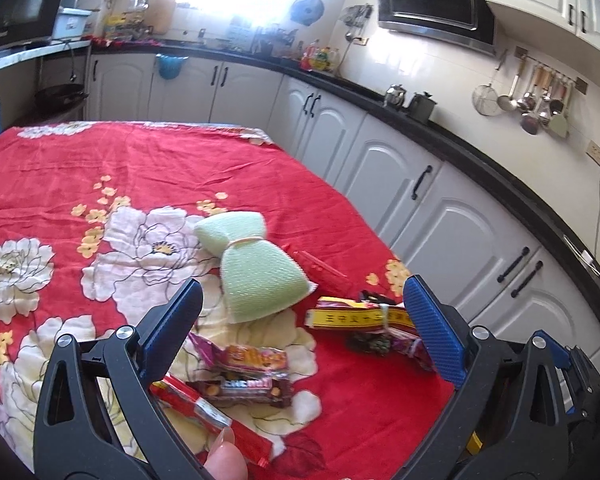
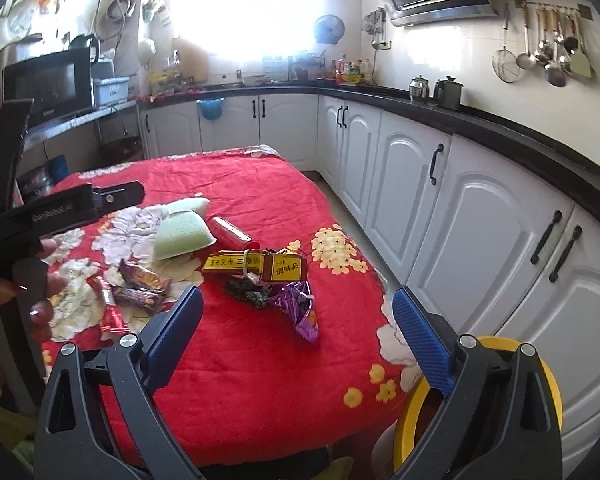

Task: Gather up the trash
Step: 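Grasp the green mesh sponge with the left tool while the right tool grasps the yellow box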

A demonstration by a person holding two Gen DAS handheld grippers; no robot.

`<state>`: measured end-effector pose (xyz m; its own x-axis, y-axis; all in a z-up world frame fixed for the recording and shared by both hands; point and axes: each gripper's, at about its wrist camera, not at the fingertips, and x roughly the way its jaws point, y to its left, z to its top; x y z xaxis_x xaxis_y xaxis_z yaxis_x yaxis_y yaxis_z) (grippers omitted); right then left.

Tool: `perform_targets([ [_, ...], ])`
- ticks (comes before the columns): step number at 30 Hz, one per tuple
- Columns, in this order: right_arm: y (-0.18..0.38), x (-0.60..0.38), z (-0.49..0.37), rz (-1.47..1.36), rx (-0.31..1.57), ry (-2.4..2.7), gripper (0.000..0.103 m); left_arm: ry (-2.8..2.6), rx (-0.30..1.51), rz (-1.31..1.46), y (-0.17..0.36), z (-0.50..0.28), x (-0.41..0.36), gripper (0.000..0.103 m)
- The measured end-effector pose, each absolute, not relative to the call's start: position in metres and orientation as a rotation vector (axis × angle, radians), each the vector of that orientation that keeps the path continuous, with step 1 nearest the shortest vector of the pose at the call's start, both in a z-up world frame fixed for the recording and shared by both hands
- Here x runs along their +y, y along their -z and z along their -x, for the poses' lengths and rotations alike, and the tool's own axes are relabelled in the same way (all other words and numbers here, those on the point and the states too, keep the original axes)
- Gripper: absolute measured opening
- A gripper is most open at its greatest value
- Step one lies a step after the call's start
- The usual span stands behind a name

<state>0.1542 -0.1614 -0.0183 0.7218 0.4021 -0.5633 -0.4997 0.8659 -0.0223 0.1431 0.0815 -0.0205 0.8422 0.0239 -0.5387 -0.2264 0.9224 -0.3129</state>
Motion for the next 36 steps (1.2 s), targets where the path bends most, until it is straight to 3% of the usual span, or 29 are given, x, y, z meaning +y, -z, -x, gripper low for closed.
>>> perform_targets([
  [25, 0.079, -0.071, -0.22, 0.702, 0.602, -0.622, 0.091, -0.237, 0.894, 0.504, 0.068, -0.254, 0.138, 0.092],
  [30, 0.093, -0.059, -0.223, 0.775, 0.628, -0.654, 0.07, -0.256, 0.931, 0.547, 0.078, -0.266, 0.143, 0.092],
  [32, 0.096, -0.058, -0.226, 0.774, 0.649, -0.664, 0.05, -0.272, 0.945, 0.558, 0.083, -0.27, 0.145, 0.092],
  [35, 0.094, -0.061, -0.224, 0.745, 0.646, -0.67, 0.05, -0.285, 0.971, 0.584, 0.092, -0.273, 0.149, 0.092],
  [36, 0.093, -0.062, -0.223, 0.73, 0.644, -0.679, 0.043, -0.287, 0.97, 0.587, 0.093, -0.273, 0.15, 0.092],
])
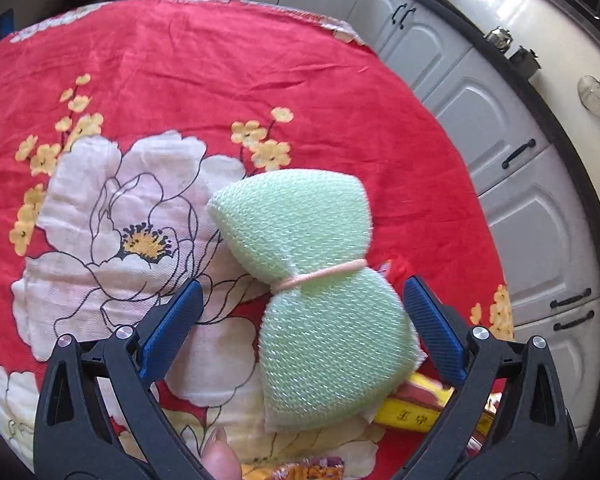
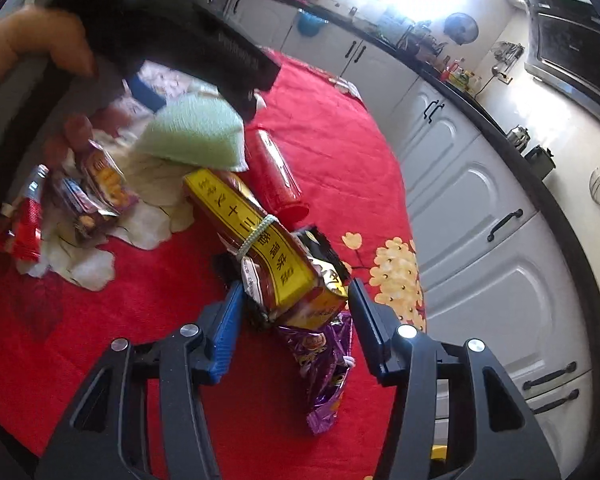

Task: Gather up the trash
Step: 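Grasp the green mesh sponge with the left tool while the right tool grasps the yellow box, then carry the green sponge and yellow box with both tools over the yellow bin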

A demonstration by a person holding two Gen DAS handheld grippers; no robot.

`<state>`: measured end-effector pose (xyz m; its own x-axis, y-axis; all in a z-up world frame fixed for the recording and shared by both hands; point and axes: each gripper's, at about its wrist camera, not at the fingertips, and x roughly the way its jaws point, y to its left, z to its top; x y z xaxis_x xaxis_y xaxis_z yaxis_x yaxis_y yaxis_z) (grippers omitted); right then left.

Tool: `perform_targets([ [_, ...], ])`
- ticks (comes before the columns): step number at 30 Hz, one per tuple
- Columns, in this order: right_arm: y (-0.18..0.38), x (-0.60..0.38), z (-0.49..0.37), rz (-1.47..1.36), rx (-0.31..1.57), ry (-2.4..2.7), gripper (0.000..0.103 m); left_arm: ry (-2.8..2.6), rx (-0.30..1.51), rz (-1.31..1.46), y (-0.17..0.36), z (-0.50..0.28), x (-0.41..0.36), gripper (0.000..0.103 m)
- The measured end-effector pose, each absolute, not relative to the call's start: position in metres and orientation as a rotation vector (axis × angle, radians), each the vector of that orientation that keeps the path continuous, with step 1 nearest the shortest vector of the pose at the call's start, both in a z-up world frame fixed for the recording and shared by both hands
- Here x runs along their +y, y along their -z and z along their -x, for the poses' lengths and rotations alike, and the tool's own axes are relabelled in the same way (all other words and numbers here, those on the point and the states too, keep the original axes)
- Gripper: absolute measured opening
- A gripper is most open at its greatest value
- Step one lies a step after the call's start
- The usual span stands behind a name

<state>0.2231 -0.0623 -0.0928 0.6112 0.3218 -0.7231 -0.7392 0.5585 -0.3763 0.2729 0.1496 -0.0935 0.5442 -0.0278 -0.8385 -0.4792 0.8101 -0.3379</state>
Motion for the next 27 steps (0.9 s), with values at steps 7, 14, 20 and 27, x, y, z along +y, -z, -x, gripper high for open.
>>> perform_targets([
  [7, 0.079, -0.077, -0.202, 0.631, 0.645, -0.737, 0.04, -0.267, 0.943, 0.565, 0.094, -0.268, 0.145, 0.065],
  [14, 0.067, -0.098, -0.183, 0.448, 0.677, -0.749, 0.04, -0.22, 0.926, 0.545, 0.09, -0.263, 0.14, 0.046],
  [20, 0.069, -0.123, -0.174, 0.273, 0.748, -0.732, 0.04, -0.195, 0.864, 0.541, 0.076, -0.245, 0.139, 0.043],
  [27, 0.065, -0.148, -0.159, 0.145, 0.76, -0.703, 0.04, -0.136, 0.755, 0.505, 0.045, -0.211, 0.125, 0.043],
])
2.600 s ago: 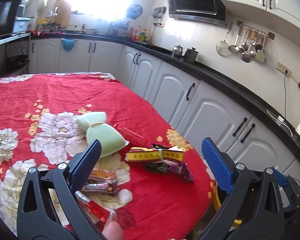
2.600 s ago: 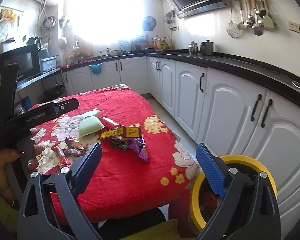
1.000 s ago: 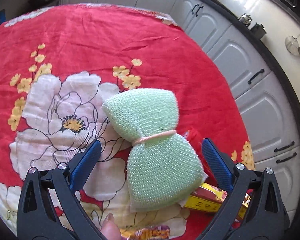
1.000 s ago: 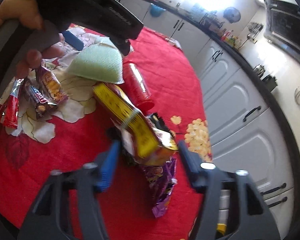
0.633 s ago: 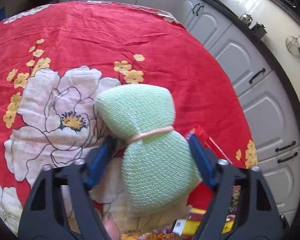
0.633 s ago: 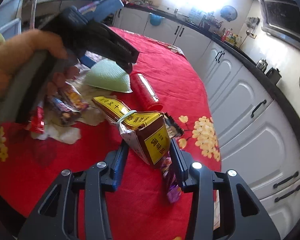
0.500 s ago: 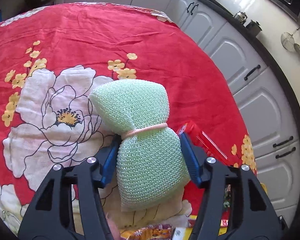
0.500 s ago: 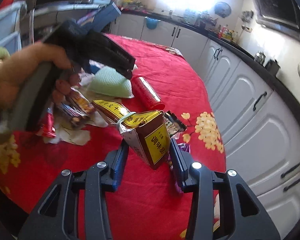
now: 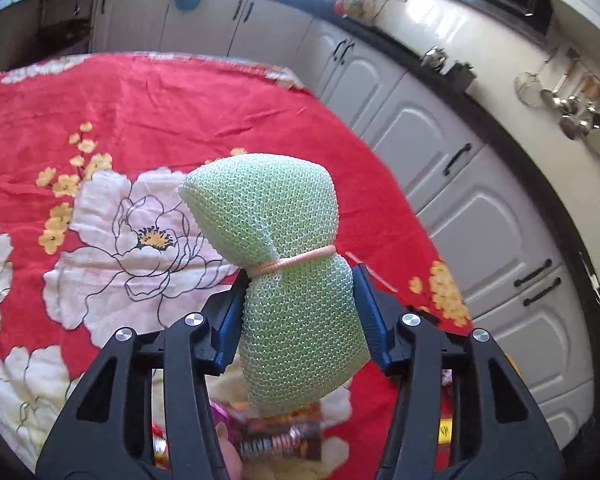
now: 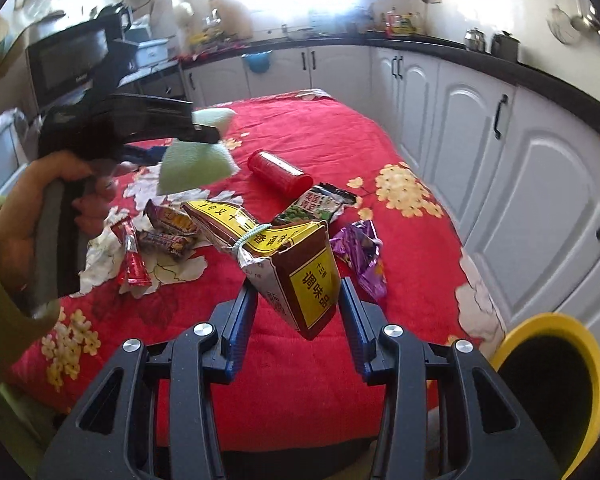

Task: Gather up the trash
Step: 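Carry the green sponge and yellow box with both tools over the yellow bin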

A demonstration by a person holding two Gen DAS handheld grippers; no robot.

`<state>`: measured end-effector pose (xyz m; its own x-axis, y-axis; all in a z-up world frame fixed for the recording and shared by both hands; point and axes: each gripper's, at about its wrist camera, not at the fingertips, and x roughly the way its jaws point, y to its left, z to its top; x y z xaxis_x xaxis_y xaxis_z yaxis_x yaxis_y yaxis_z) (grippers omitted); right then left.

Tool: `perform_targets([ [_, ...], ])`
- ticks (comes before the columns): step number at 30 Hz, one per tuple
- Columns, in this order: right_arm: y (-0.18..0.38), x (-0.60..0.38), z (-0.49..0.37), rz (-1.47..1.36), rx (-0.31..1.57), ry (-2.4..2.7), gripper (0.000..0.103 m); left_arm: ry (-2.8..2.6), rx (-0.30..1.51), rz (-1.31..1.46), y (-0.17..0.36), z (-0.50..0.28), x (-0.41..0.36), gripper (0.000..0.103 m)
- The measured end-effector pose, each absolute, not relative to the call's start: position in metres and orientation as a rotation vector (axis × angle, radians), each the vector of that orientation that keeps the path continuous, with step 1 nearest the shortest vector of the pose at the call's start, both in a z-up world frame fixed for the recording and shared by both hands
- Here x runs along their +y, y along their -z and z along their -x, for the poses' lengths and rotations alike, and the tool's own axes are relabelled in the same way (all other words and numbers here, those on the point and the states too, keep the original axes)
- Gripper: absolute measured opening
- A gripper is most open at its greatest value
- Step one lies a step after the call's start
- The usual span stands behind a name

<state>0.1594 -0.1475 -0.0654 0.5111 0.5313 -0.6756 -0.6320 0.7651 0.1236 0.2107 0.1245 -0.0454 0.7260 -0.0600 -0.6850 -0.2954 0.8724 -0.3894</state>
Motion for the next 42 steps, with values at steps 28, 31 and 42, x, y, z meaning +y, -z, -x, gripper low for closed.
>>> perform_targets([
  [28, 0.032, -0.239, -0.142, -0.002, 0.686, -0.529, 0.04, 0.08, 0.615, 0.346, -0.009, -0.135, 0.035, 0.043],
  [31, 0.03, -0.252, -0.141, -0.016, 0.679, -0.495, 0.04, 0.104, 0.605, 0.311, -0.012, -0.132, 0.019, 0.043],
  [42, 0.022, -0.297, -0.135, -0.058, 0.649, -0.407, 0.04, 0.187, 0.591, 0.239, -0.015, -0.123, -0.025, 0.043],
])
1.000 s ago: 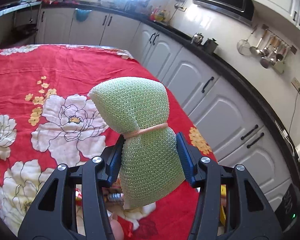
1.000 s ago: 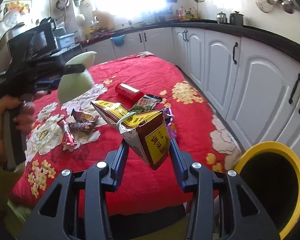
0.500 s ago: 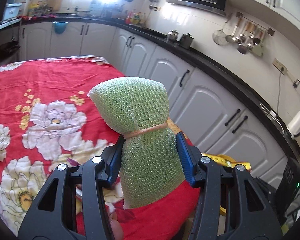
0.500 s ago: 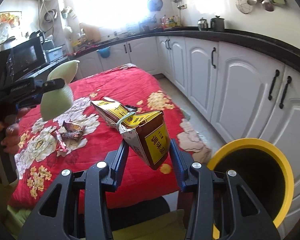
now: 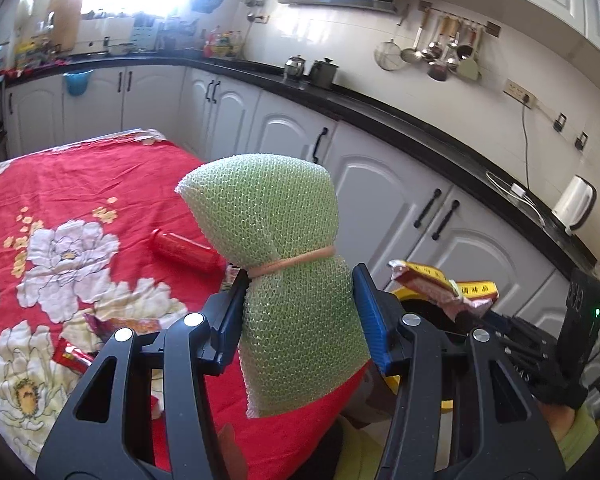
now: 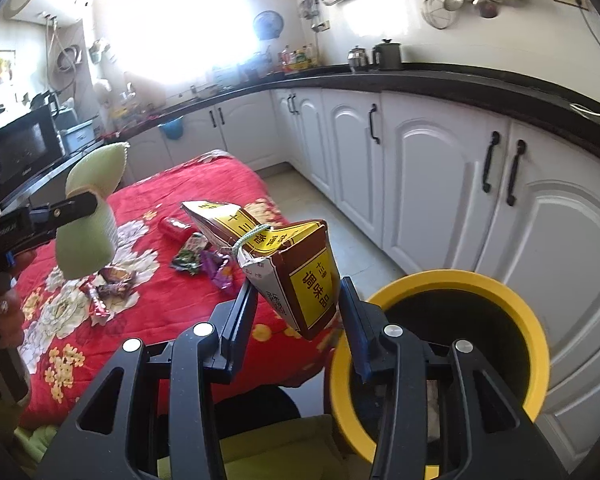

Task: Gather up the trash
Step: 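Carry the green sponge and yellow box with both tools over the yellow bin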

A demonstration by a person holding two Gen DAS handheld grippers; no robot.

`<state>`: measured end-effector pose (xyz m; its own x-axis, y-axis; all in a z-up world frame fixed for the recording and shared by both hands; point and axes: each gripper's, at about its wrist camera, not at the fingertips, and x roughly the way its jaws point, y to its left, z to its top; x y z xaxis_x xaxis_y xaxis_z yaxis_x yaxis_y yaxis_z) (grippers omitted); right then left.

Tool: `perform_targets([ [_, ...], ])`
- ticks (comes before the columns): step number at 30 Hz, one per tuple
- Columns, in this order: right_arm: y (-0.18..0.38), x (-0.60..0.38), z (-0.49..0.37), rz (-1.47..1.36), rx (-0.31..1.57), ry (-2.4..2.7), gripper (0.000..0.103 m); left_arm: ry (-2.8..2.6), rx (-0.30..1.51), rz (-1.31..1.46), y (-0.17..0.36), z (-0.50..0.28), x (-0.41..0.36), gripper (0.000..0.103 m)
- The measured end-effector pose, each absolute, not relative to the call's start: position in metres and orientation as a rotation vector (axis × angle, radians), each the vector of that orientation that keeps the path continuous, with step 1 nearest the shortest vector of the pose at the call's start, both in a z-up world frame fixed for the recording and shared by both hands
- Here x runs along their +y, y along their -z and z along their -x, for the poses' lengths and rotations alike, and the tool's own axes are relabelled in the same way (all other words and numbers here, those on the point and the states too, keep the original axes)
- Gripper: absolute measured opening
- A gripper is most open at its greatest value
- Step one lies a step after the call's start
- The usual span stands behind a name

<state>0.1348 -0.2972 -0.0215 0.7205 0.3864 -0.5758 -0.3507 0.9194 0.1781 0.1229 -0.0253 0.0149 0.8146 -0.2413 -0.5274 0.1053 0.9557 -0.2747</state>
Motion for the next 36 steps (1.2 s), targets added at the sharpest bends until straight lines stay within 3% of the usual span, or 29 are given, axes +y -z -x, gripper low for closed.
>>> perform_targets([
  [21, 0.025, -0.37, -0.119, -0.097, 0.617, -0.228, 0.04, 0.328, 0.599, 0.133, -0.006, -0.119, -0.106, 0.043],
  [36, 0.056, -0.414, -0.119, -0.161, 0.683, -0.129, 0.04, 0.417, 0.638, 0.077, 0.016, -0.133, -0.162, 0.044],
])
